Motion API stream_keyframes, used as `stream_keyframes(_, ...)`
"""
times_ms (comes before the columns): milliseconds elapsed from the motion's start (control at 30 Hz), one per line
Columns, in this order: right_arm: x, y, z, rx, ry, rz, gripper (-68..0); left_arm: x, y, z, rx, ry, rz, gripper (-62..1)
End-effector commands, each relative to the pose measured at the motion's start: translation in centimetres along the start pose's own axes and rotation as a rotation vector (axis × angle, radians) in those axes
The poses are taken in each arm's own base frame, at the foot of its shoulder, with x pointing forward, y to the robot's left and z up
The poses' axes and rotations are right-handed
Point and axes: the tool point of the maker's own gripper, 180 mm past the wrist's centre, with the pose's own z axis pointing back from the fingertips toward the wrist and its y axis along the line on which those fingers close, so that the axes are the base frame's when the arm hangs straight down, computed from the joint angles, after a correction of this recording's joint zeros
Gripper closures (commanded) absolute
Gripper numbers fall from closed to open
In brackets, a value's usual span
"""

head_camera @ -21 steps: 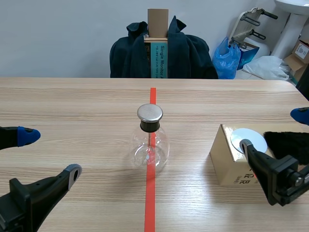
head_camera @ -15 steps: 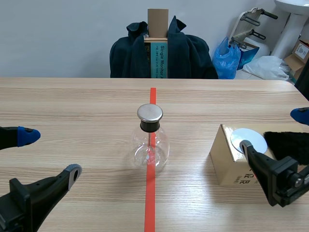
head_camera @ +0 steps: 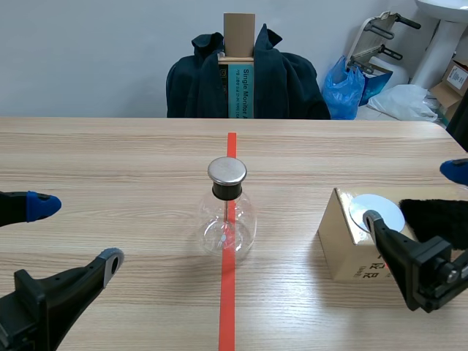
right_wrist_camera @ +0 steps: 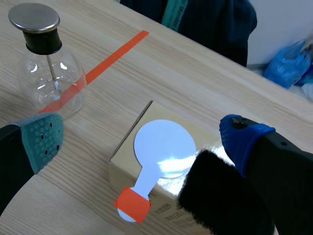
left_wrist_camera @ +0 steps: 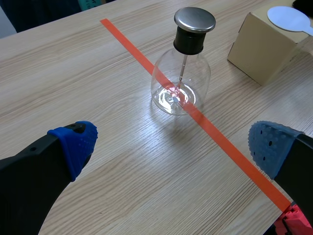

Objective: Do the electroscope experiment.
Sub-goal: 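Pick up the white charging plate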

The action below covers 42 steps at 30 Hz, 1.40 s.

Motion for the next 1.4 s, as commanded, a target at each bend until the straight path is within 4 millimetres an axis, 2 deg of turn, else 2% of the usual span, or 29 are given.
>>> stream_keyframes(0,1.5,-0.4,-0.1,-0.008,-0.056,0.04,-67.9,1.4,-0.4,-0.2,-0.005,-0.05,0.003,-62.3)
stream_keyframes(300,2.6,0.2,0.3,0.035,-0.114,0.243,-67.9,1.5,-0.4,-0.2,-0.004,-0.055,0.002,-62.3)
stream_keyframes(433,3.4,0.6,0.6,0.077,-0.155,0.429,-67.9,1.5,-0.4,-0.2,-0.004,-0.055,0.002,-62.3)
stream_keyframes(633,2.8,3.2,1.9,0.201,-0.191,0.735,-67.9,1.5,-0.4,-0.2,-0.004,-0.055,0.002,-62.3)
stream_keyframes(933,3.2,3.3,2.7,0.086,-0.256,1.105,-67.9,1.5,-0.4,-0.2,-0.004,-0.055,0.002,-62.3)
stream_keyframes(1033,2.8,3.3,2.9,0.049,-0.25,1.193,-67.9,1.4,-0.4,-0.2,-0.004,-0.054,0.003,-62.3)
stream_keyframes(1367,-1.8,4.7,3.7,0.028,-0.152,1.333,-67.9,1.4,-0.4,-0.2,-0.004,-0.054,0.002,-62.3)
